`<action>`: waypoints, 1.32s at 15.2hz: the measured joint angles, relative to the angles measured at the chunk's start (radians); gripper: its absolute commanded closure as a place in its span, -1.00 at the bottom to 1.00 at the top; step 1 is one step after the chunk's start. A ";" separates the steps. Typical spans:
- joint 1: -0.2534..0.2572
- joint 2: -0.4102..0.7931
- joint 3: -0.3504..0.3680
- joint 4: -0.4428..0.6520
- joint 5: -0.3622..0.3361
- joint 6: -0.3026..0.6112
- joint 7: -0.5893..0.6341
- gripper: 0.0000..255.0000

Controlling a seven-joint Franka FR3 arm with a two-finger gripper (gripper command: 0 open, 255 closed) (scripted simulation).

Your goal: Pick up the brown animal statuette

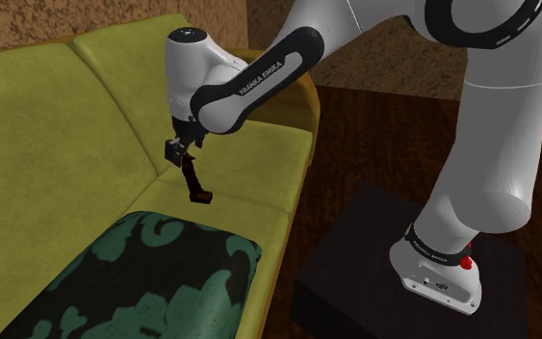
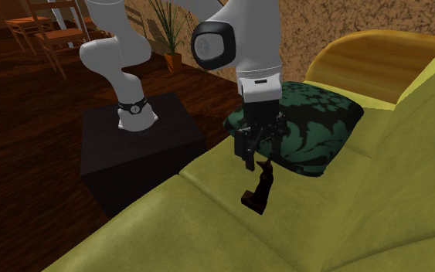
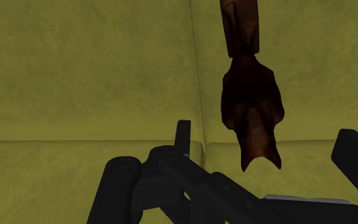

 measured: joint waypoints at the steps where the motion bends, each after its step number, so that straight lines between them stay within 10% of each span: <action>1: 0.001 0.006 -0.002 -0.008 -0.005 0.013 0.005 -1.00; 2: 0.003 0.013 -0.004 -0.010 -0.011 0.022 0.010 -1.00; 3: 0.004 0.016 -0.005 -0.011 -0.012 0.025 0.012 1.00; 20: -0.004 -0.022 0.006 0.018 0.016 -0.038 -0.015 1.00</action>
